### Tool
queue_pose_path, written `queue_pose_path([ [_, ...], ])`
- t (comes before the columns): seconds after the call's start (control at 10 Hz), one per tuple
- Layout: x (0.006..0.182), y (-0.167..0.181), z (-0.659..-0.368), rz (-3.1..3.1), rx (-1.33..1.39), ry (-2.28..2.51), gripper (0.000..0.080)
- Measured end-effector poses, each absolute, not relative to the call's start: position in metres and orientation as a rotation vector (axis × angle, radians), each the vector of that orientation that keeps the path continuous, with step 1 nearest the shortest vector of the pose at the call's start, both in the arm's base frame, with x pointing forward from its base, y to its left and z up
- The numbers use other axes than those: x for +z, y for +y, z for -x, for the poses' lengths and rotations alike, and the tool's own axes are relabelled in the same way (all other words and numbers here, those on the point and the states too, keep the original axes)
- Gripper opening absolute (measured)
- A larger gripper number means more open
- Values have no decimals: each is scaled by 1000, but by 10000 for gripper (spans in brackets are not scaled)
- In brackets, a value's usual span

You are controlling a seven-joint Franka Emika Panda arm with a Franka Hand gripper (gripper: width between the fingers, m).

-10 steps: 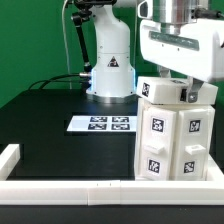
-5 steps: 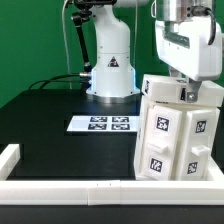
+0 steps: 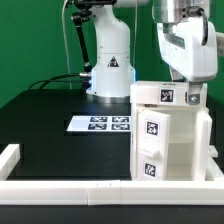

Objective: Assemble cabinet

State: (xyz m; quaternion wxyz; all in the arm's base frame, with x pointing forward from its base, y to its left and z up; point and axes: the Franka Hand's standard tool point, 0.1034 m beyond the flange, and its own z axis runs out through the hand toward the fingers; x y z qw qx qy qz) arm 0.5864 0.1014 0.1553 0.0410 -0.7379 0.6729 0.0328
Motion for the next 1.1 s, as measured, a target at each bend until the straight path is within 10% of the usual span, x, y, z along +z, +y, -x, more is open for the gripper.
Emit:
queue_pose_path([
  [1.1,175,106,-581,2692,49,1399,797],
])
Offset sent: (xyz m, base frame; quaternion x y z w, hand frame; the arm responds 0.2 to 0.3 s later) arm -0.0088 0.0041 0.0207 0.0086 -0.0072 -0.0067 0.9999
